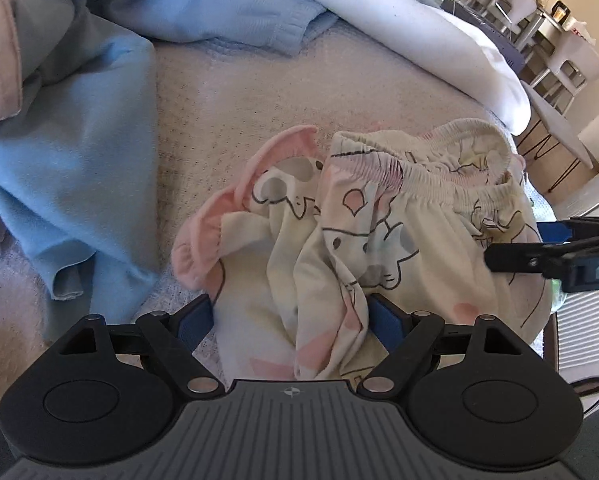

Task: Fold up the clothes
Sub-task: 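Grasp the cream pajama bundle with both grippers and lift it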

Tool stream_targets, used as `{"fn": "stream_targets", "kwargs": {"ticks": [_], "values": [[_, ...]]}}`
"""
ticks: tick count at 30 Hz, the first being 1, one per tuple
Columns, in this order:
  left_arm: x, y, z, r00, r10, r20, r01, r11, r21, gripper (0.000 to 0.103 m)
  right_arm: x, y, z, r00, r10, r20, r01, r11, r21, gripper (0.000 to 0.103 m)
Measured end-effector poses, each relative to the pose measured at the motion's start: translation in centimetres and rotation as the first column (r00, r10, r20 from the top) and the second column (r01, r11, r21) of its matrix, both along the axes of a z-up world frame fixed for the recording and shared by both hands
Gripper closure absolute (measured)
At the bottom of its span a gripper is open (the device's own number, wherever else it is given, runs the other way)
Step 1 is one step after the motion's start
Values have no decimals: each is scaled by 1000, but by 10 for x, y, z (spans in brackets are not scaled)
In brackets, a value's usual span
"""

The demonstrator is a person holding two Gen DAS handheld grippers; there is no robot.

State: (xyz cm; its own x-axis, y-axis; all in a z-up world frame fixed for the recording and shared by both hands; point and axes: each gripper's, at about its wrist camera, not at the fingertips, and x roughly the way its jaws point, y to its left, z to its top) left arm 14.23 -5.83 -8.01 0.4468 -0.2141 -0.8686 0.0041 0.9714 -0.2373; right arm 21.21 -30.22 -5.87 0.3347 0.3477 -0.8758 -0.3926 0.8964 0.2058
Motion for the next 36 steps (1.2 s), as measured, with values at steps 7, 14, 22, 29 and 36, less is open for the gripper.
{"fn": "stream_targets", "kwargs": {"ticks": [7,14,22,29,36], "values": [[-3,-17,-2,996,56,74,-59,997,41,34,-9,20,-4,997,31,76,-26,997,-68,26],[-16,-46,8,988,22,154,-35,996,85,77,-17,23,-8,993,29,116,-20,997,-71,43],[-14,-32,39,983,-47,177,44,999,19,93,-29,11,8,992,20,122,-20,1000,-2,88],[5,-36,91,960,-131,247,130,991,22,93,-34,-2,48,982,0,191,-8,999,41,90],[31,-34,134,933,-198,300,205,979,7,94,-25,-20,91,961,-76,265,45,992,122,90]]}}
